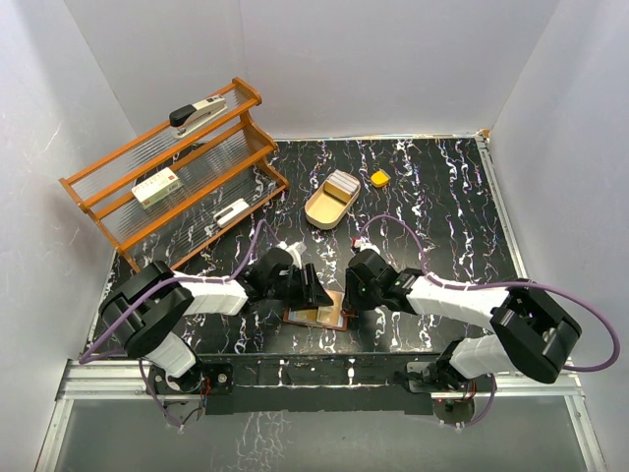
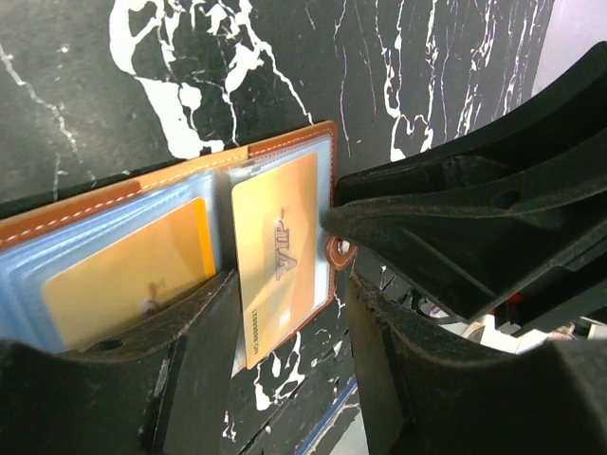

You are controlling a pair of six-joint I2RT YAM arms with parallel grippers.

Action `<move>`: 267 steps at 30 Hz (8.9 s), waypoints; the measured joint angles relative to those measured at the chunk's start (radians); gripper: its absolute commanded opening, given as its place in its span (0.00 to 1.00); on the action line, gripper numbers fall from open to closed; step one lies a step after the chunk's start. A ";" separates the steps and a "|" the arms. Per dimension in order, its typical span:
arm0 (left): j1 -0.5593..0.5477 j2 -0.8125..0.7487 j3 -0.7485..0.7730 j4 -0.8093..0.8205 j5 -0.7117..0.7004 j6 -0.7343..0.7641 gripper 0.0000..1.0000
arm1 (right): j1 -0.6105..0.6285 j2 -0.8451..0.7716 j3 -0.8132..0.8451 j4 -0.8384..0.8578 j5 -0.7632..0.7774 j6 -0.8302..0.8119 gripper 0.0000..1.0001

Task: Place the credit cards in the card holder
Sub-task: Insert the credit card into the card holder, then turn over the card slot in the card holder, then pick up the credit card from the storage box.

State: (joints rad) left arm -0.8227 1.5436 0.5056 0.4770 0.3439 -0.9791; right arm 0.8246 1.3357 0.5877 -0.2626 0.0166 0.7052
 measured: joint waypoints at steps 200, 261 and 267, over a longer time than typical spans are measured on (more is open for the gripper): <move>0.177 -0.381 0.013 -0.457 -0.114 0.101 0.51 | 0.044 -0.054 0.375 -0.140 0.341 -0.257 0.43; 0.240 -0.412 -0.130 -0.377 0.037 0.174 0.56 | -0.278 0.861 1.117 -0.008 0.403 -1.045 0.31; 0.240 -0.413 -0.137 -0.372 0.037 0.167 0.56 | -0.279 0.861 1.124 -0.005 0.410 -1.047 0.19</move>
State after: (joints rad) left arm -0.5831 1.1305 0.3691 0.1047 0.3805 -0.8116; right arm 0.5457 2.1963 1.7115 -0.2680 0.4267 -0.3420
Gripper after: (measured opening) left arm 0.555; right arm 0.249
